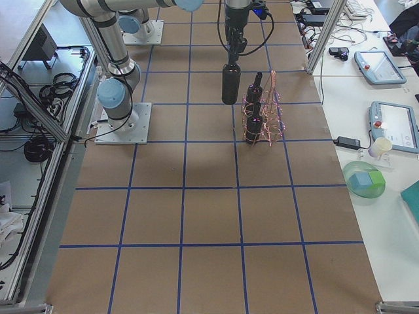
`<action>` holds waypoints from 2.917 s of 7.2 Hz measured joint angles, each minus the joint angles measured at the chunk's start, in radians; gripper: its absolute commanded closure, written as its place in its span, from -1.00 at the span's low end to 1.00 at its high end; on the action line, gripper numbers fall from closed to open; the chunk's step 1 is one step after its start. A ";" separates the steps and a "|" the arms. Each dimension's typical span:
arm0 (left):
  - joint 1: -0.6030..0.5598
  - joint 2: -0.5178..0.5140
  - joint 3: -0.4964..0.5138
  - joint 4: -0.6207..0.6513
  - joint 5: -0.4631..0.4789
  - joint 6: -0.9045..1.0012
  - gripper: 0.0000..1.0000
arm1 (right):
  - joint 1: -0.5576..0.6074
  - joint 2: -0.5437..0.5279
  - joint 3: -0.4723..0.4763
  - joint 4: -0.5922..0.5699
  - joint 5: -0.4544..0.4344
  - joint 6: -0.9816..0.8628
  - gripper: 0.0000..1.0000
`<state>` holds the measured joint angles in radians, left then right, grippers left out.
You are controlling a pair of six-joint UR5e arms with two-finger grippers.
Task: Place wine into wine basket
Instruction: 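Lift the dark bottle with the right gripper and carry it to the basket, then lower the dark bottle into the empty copper basket ring with the right gripper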
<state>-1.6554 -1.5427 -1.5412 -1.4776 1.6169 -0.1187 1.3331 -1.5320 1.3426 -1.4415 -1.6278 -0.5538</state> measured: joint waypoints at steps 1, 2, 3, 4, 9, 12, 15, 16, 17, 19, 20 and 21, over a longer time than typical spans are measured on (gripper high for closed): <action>0.029 0.001 0.012 -0.020 -0.016 0.035 -1.00 | -0.003 0.025 0.001 -0.036 0.018 0.003 1.00; 0.047 0.002 0.020 -0.044 -0.032 0.049 -1.00 | -0.003 0.048 0.001 -0.070 0.029 0.006 1.00; 0.052 0.002 0.019 -0.056 -0.036 0.052 -1.00 | -0.003 0.068 0.001 -0.099 0.038 0.014 1.00; 0.052 0.003 0.016 -0.061 -0.038 0.051 -1.00 | -0.002 0.089 0.001 -0.126 0.049 0.034 1.00; 0.051 0.007 0.008 -0.078 -0.034 0.055 -0.99 | 0.003 0.147 0.012 -0.193 0.059 0.085 1.00; 0.052 0.008 0.007 -0.091 -0.034 0.057 -1.00 | 0.003 0.153 0.045 -0.221 0.059 0.085 1.00; 0.051 0.009 0.007 -0.090 -0.034 0.057 -1.00 | 0.004 0.157 0.047 -0.251 0.059 0.085 1.00; 0.051 0.009 0.007 -0.090 -0.034 0.056 -1.00 | 0.004 0.157 0.043 -0.257 0.058 0.085 1.00; 0.051 0.009 0.007 -0.091 -0.034 0.056 -1.00 | 0.004 0.158 0.039 -0.259 0.058 0.084 1.00; 0.051 0.011 0.007 -0.090 -0.034 0.056 -1.00 | 0.005 0.170 0.037 -0.267 0.059 0.078 1.00; 0.051 0.011 0.007 -0.090 -0.034 0.056 -1.00 | 0.005 0.178 0.037 -0.275 0.062 0.076 1.00; 0.051 0.012 0.007 -0.090 -0.034 0.056 -1.00 | 0.005 0.186 0.038 -0.283 0.067 0.075 1.00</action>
<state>-1.6045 -1.5310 -1.5340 -1.5673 1.5831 -0.0628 1.3376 -1.3462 1.3805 -1.7244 -1.5609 -0.4787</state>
